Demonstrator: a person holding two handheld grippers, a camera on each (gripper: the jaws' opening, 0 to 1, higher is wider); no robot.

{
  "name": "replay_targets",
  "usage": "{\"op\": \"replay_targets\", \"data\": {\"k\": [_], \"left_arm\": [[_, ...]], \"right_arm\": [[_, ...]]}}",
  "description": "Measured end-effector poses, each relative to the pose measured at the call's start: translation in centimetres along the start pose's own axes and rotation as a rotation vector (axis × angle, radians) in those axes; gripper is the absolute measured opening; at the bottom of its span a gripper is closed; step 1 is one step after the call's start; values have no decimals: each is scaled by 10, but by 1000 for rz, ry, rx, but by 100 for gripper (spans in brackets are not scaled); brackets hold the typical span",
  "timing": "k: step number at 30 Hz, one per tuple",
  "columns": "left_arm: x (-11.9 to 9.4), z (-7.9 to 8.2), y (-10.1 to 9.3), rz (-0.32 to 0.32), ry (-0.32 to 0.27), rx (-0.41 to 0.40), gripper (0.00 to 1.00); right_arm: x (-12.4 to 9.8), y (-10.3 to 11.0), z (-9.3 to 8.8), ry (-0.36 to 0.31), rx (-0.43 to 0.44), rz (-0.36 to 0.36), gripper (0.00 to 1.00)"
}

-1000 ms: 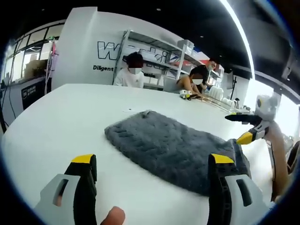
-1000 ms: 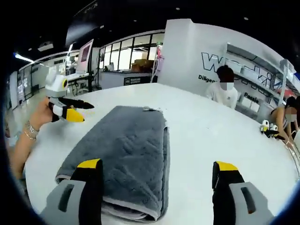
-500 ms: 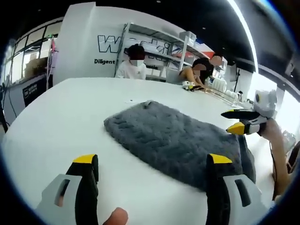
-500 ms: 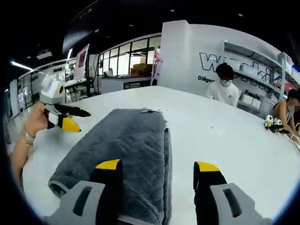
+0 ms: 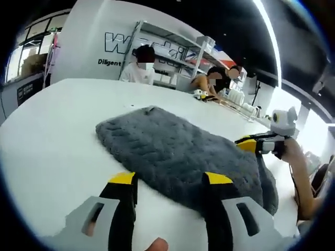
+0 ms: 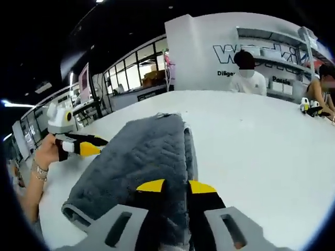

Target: Open the folded towel by lifting each exposed corner and separating the folded layers until the towel lies flat within the target outline without major curled edges

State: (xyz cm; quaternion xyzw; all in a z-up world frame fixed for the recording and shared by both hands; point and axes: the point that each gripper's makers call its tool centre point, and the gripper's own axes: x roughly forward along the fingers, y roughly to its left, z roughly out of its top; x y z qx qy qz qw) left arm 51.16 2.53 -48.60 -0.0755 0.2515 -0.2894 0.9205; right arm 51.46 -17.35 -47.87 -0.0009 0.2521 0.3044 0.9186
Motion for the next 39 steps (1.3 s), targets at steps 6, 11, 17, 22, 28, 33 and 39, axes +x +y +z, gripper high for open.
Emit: {"op": "replay_targets", "data": {"k": [6,11,17,22,28,33,39], "left_arm": [[4,-5,-5,27,40,104,32],[9,-5,-7,26,39,141,29],[11,-1,-7,29,6,167,14],[10,-1,-11,52,12,221,11],[15,-4,-17,63,18,266,11],[18,-4,-19,74,12,298,11],[22,5,-6,98,17,333,12]], "right_arm": [[1,7,-7,27,14,13,1],[-1,10,-10,24,25,23,1],[-7,16,-14,47,34,35,1],[-16,26,-23,87,-10,26,1],[-28,38,-32,91,-68,2,1],[-37,56,-41,50,-50,-3,1],[-40,79,-46,29,-91,1,1]]}}
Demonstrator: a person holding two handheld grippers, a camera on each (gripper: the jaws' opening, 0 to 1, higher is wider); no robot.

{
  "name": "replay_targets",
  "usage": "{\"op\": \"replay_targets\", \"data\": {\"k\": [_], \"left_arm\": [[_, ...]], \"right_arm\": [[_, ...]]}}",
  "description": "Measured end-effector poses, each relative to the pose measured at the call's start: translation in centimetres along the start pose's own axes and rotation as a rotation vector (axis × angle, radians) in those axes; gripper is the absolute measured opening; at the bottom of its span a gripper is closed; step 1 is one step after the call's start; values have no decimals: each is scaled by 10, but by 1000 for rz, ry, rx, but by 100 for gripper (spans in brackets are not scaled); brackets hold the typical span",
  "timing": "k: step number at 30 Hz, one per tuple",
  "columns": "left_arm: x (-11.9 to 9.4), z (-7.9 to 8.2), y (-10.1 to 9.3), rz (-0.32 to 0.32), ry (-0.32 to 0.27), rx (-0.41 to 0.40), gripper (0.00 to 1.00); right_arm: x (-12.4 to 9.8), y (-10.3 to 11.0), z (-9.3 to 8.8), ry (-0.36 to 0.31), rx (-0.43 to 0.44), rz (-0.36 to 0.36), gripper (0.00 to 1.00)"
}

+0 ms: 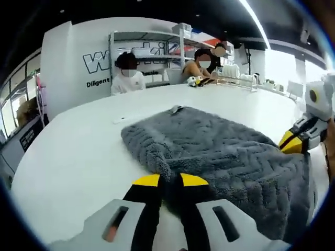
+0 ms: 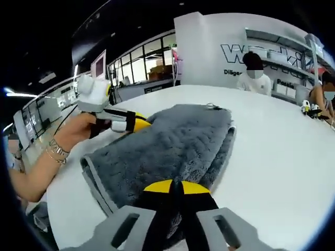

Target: Open the folded towel by lifting each exposed corner and separating the folded layers until the towel lies flat within the target outline without major curled edges

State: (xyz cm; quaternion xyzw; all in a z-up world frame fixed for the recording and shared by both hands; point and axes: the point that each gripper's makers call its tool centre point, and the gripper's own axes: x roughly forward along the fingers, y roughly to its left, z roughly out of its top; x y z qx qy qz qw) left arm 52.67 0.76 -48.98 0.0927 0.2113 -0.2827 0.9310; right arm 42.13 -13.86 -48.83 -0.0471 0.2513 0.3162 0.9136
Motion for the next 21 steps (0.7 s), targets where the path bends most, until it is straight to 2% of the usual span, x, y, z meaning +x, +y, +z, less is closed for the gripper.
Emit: {"op": "replay_targets", "data": {"k": [2,5,7,9,11,12,13,15,17,18,19,20,21], "left_arm": [[2,1,1,3,1,7,12],[2,1,2,9,1,16,13],[0,3,5,27,-5,14,17],[-3,9,9,40,-30,1,24],[-8,21,6,12,-88,-42,32],[-10,24,3,-2,-107,-58,38],[-13,31,0,-30,-141,-85,42],[-17,44,-8,-92,-195,-114,52],[-21,49,-24,-199,-217,-172,65],[-22,48,-29,-232,-213,-172,72],[-23,42,-33,-251,-177,-152,82],[-23,36,-35,-256,-139,-129,96],[-22,29,-33,-239,-100,-97,98]], "right_arm": [[0,0,0,-1,-33,-23,1],[2,-4,2,-12,-41,-12,2],[1,-6,3,-20,-31,3,3],[-3,-11,9,-53,-73,-9,10],[-9,-19,22,-113,-119,-37,38],[-12,-23,30,-145,-95,-52,55],[-16,-28,36,-160,-72,-61,64],[-23,-35,50,-202,-49,-65,70],[-27,-44,60,-213,-34,-68,69],[-26,-49,64,-213,-29,-72,73],[-23,-54,67,-209,-25,-76,79],[-21,-58,68,-204,-23,-75,89],[-16,-58,65,-173,-15,-52,100]]}}
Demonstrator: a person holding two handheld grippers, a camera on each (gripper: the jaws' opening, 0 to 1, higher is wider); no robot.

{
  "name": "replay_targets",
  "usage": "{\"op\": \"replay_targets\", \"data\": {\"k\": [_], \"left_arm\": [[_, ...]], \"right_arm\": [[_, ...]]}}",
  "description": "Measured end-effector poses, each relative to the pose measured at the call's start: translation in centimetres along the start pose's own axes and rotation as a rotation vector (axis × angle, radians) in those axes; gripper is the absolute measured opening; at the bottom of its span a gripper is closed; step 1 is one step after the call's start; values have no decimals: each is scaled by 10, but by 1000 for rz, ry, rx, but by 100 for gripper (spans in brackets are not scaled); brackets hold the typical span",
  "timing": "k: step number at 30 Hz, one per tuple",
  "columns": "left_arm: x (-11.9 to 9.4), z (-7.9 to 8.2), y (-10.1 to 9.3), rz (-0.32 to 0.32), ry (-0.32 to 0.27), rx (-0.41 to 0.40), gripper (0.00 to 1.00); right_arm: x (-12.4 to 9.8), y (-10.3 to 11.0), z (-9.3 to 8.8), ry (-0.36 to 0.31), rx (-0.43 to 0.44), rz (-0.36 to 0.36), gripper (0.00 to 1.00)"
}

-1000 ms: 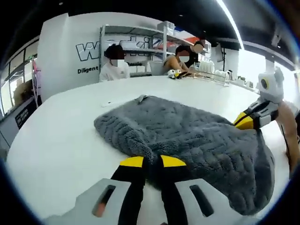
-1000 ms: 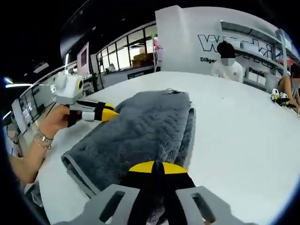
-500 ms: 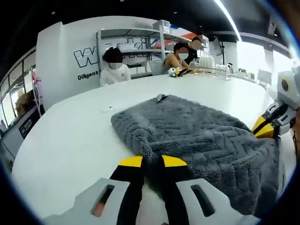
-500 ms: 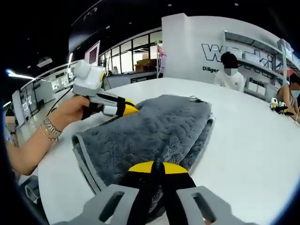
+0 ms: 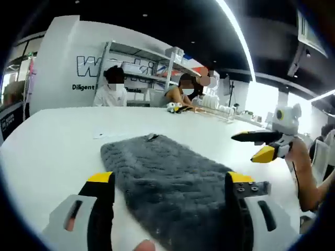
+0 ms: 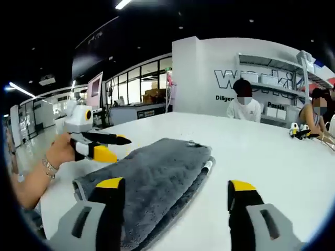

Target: Open the folded towel by lifting each exposed corner and separating the folded layers until the towel lies flat within the target outline without major curled edges

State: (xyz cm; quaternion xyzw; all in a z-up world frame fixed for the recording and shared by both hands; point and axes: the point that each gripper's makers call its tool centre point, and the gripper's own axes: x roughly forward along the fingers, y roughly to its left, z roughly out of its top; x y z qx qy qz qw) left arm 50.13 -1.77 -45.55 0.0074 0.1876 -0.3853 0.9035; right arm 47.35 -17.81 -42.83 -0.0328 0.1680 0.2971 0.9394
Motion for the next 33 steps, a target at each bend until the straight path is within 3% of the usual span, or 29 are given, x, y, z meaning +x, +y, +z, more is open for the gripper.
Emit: {"op": "replay_targets", "data": {"k": [2,3,4,10,14,16,17,19,21,25,28,33], "left_arm": [[0,-9,12,68,57,74,99],[0,-12,16,93,77,91,99],[1,-16,19,103,94,85,99],[2,-19,17,91,97,65,99],[0,-14,11,81,78,72,99],[-1,-7,5,61,52,68,99],[-1,-2,0,46,33,68,99],[-2,7,-10,21,-3,75,99],[-2,12,-21,7,-17,83,99],[7,13,-46,-36,8,147,96],[15,11,-64,-64,30,178,98],[21,11,-90,-74,40,172,97]], "right_arm": [[6,-4,-6,50,-13,28,93],[10,-7,-7,63,-26,25,100],[13,-15,-9,84,-39,4,98],[36,-31,-7,100,-49,-3,99],[47,-37,-15,87,-46,-10,99],[48,-40,-21,74,-34,-20,94],[43,-40,-32,146,-37,-27,91],[41,-49,-29,109,-117,-61,88],[36,-57,-32,120,-86,-89,91],[29,-63,-33,111,-29,-83,89],[23,-81,-31,91,0,-138,96],[14,-90,-29,63,61,-151,99]]}}
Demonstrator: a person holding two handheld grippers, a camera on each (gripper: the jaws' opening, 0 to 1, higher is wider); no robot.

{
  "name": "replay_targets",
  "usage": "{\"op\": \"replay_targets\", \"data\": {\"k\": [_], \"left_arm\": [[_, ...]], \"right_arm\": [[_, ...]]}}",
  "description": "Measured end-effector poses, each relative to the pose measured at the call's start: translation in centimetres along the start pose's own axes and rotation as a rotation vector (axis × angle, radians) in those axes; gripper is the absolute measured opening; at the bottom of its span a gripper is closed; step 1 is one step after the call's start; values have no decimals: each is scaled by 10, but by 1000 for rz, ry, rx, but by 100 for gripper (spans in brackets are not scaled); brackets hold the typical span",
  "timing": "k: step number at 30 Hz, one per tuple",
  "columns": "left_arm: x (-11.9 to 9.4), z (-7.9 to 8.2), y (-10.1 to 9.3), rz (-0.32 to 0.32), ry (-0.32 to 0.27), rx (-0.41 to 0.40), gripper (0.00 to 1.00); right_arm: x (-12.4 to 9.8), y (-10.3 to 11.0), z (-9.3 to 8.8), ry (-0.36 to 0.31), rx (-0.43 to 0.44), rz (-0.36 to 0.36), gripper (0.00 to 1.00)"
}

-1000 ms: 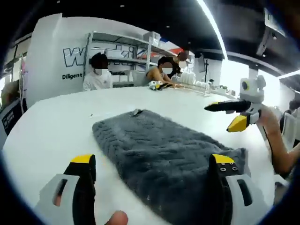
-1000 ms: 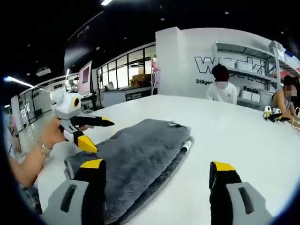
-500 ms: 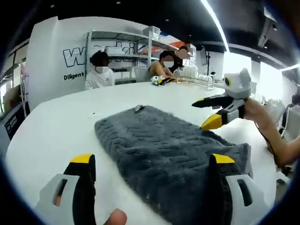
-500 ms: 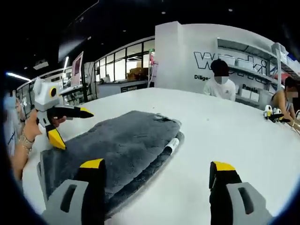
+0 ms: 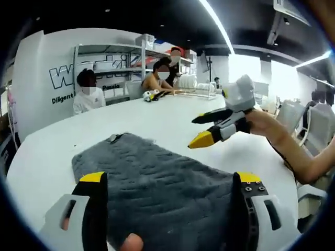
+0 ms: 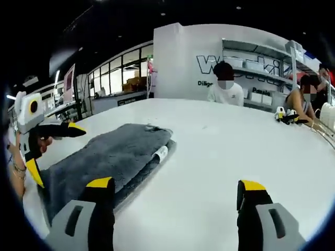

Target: Open the folded towel by lifting each exposed corner and separating the folded layers until the towel lies flat within the target outline without major curled edges

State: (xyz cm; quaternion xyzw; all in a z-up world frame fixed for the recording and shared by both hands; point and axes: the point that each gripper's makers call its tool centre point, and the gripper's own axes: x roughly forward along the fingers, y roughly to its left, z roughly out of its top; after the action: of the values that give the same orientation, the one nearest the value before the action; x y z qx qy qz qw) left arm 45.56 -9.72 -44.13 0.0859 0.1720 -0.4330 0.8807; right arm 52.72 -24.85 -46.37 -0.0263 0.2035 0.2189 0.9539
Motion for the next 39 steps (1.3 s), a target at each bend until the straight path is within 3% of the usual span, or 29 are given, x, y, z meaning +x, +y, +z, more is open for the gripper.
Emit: {"op": "replay_targets", "data": {"k": [1,7,9,12,16,19,24,27,30,33,36,39], "left_arm": [[0,-2,-7,4,17,0,96],[-3,-11,-59,-24,97,198,92],[-2,-10,-71,-26,95,218,92],[3,-5,-83,-34,73,266,83],[16,-9,-83,-30,75,251,70],[19,-20,-89,-48,115,298,50],[21,-21,-100,-90,95,324,31],[22,-20,-99,-82,88,340,12],[22,-20,-98,-78,87,350,5],[19,-13,-91,-45,55,317,4],[14,-5,-84,-16,13,278,4],[4,11,-71,48,-72,245,4]], "right_arm": [[-1,0,1,-2,3,0,99],[-5,2,7,-31,15,6,99],[-6,4,10,-39,17,12,98],[-6,5,12,-45,11,14,97],[-6,8,12,-43,7,20,96],[-7,8,13,-47,12,21,96],[-10,7,17,-67,22,14,94],[-10,7,15,-61,26,12,94],[-10,7,15,-61,26,11,94],[-10,7,15,-62,27,11,93],[-10,7,14,-59,27,9,93],[-10,7,13,-56,27,8,93]]}}
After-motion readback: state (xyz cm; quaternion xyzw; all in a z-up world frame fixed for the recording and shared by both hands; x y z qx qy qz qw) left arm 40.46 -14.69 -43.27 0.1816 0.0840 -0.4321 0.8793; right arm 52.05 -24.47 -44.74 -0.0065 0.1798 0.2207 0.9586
